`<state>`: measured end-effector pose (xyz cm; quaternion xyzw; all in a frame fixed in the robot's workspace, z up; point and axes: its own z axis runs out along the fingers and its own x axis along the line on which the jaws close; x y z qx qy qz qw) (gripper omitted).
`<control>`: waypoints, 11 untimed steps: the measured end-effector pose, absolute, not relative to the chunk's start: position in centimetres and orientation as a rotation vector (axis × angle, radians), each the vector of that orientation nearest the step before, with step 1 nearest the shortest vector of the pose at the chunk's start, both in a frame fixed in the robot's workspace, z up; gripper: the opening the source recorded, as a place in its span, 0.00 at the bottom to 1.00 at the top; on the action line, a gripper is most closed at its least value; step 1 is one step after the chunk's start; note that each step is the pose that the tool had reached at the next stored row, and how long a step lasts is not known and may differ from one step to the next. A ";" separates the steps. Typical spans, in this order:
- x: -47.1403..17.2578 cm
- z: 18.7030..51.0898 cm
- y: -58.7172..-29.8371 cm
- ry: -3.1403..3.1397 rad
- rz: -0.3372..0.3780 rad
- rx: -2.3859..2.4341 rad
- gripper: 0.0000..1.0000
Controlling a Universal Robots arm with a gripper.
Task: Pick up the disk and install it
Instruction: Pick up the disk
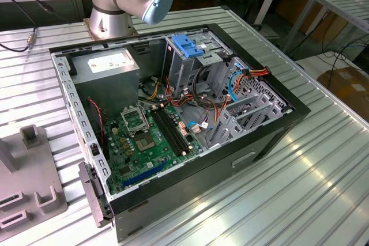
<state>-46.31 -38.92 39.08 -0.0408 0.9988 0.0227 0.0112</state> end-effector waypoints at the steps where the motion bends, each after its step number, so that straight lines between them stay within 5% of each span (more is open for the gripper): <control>1: -46.3 39.1 -38.9 3.115 0.071 -0.144 0.10; 11: -46.3 39.1 -38.9 3.102 0.073 -0.353 0.10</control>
